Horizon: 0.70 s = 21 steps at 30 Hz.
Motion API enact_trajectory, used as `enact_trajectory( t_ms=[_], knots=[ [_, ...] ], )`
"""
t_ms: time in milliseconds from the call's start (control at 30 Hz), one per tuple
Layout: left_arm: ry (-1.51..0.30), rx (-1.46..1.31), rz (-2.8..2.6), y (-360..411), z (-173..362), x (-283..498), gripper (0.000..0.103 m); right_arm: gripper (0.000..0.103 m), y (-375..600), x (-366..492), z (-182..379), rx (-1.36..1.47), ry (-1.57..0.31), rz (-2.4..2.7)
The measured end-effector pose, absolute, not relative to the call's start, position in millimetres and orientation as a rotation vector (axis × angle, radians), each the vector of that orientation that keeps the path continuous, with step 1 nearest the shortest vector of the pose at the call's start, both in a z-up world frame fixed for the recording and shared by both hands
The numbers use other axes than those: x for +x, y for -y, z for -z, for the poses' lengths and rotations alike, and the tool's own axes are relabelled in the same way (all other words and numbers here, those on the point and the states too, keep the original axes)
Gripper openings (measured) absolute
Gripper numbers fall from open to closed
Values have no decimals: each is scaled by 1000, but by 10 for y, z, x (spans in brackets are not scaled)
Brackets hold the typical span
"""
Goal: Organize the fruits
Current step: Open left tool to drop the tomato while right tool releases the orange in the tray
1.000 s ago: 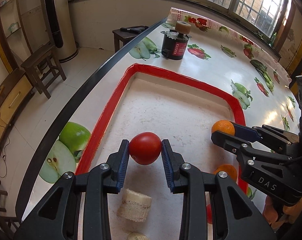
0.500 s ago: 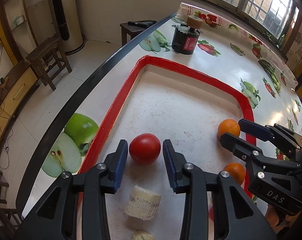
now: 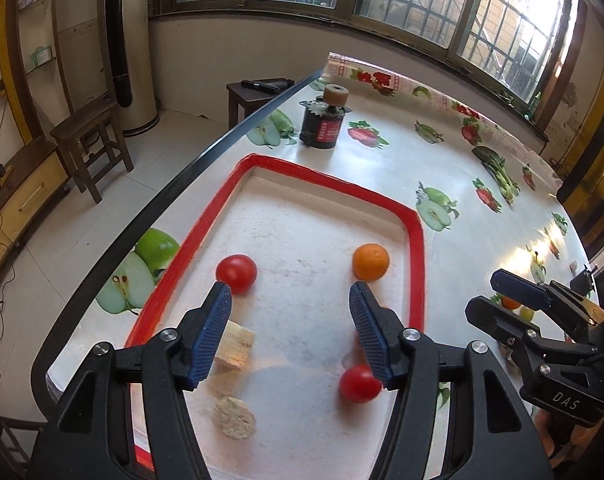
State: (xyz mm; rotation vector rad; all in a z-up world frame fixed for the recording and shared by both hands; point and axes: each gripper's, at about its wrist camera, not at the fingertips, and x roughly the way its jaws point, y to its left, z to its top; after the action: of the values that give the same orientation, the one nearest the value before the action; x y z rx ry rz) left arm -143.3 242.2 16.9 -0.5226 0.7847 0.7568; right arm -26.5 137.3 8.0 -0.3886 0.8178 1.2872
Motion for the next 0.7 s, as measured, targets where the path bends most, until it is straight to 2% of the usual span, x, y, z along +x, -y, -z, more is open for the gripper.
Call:
enact_trajectory(
  t_ms=[133,700],
  knots=[
    [-787,-504,-709,-2155,-186,-1309,60,62,-1015,-218,-178,-342,-806,-1261],
    [-830,-401,-533,-1120,-141,-790,60,63,454,161,-205,-243,-808,-1071]
  ],
)
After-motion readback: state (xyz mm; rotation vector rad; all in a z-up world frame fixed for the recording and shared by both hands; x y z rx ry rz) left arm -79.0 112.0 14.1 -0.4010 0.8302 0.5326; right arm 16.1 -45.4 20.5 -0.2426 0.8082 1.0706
